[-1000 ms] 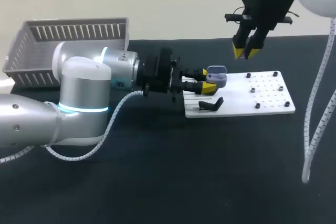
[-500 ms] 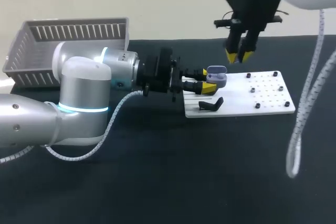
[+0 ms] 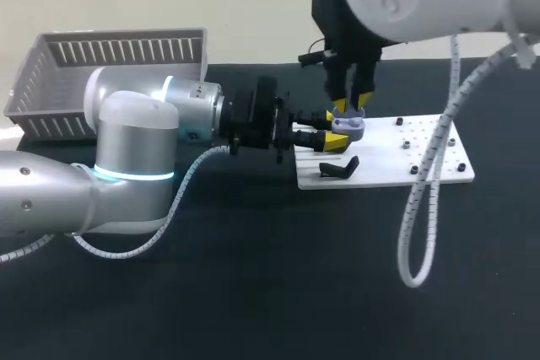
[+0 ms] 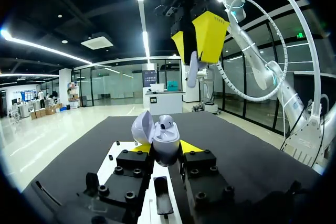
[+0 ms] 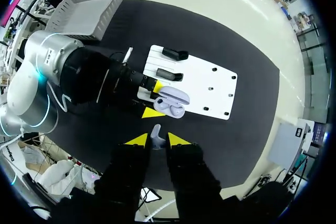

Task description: Pick up each earbud case from the left stands, insert the matching earbuds, close the lid, and place the case in the box.

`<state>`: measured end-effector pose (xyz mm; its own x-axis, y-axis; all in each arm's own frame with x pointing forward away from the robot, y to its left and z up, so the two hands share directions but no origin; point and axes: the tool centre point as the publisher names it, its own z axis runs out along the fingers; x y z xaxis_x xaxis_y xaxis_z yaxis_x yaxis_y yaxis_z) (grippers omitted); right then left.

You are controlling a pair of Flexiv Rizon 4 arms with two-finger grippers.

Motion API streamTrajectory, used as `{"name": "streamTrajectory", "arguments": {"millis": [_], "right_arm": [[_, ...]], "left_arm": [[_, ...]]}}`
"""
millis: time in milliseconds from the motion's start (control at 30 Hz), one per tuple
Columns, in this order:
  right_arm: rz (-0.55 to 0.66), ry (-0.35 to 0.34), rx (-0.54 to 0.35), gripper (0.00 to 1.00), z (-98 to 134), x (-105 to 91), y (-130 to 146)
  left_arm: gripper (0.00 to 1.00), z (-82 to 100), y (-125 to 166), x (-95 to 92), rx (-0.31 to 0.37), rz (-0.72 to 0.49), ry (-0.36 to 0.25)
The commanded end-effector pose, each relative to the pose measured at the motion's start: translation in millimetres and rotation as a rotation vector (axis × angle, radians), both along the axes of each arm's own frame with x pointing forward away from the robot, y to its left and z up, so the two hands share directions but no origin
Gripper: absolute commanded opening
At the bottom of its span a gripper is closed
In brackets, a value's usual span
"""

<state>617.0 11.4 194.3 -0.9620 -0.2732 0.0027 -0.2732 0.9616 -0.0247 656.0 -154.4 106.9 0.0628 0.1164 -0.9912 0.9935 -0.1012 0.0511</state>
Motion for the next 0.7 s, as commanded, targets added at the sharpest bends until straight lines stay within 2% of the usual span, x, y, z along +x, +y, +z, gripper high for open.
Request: {"name": "streamTrajectory", "arguments": {"millis": [33, 700], "right_arm": [[-0.006, 0.005, -0.023, 0.0, -6.0, 3.0, 6.7], [-0.045, 0.025, -0.043, 0.0, -28.7, 13.7, 7.8]], "left_arm": [[0.0, -0.7, 0.1, -1.6, -0.003, 0.006, -0.003], [0.0, -0.7, 0.1, -1.6, -0.003, 0.006, -0.003]]}}
